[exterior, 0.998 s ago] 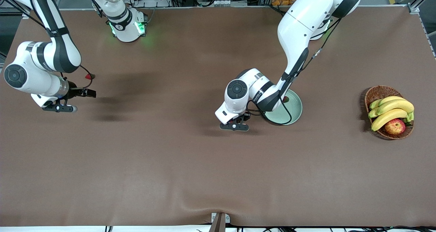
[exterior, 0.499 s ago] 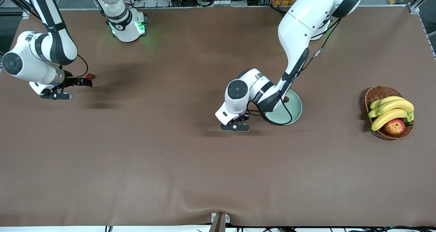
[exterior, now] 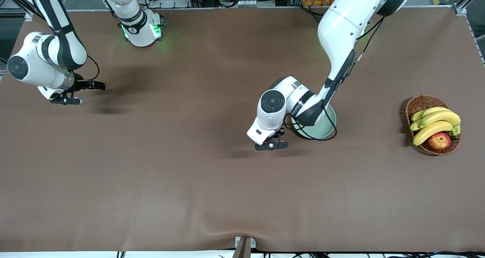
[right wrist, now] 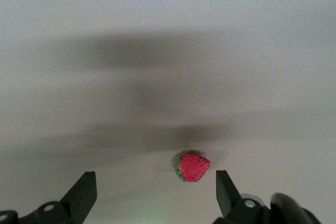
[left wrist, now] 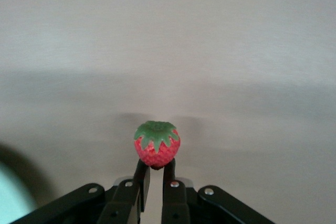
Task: Collect all strawberries into plate
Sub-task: 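Place the strawberry on the plate while the right gripper grasps the last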
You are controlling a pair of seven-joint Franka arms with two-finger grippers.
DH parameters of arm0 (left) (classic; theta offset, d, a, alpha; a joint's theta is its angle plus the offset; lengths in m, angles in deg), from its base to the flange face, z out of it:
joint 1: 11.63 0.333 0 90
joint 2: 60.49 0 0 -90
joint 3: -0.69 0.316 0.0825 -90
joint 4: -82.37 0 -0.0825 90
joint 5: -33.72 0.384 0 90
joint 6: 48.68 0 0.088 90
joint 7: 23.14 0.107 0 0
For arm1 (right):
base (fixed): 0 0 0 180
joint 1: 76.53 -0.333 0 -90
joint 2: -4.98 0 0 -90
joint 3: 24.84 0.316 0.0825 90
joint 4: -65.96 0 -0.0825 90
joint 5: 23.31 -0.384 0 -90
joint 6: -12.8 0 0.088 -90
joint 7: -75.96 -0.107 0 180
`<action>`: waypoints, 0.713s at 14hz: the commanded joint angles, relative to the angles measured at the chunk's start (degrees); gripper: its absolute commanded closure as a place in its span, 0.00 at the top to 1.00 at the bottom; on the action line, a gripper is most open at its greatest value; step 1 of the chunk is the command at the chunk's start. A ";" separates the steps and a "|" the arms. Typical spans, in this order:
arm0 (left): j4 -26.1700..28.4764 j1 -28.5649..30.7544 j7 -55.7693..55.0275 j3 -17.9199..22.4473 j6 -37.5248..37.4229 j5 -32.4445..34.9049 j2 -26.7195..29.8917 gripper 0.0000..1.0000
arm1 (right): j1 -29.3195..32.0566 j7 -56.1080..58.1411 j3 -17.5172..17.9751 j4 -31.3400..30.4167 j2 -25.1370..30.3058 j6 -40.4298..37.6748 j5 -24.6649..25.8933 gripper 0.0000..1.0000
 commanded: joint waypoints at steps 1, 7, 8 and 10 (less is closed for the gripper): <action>7.65 4.58 -1.01 -0.77 -4.23 -1.40 7.89 0.00 | 2.14 1.83 0.68 -2.62 2.06 1.36 -0.95 1.00; 23.32 15.74 -1.44 -0.77 -4.24 -2.20 15.29 0.00 | 5.65 5.08 0.50 -3.86 1.45 4.33 1.33 1.00; 24.64 16.62 -1.36 -0.77 -4.24 -2.20 15.38 0.00 | 6.01 5.09 0.50 -3.94 0.66 4.69 1.68 0.97; 26.05 16.72 -1.44 -0.94 -4.24 -2.20 16.17 0.00 | 7.15 5.09 0.50 -3.94 -1.36 5.83 2.21 0.87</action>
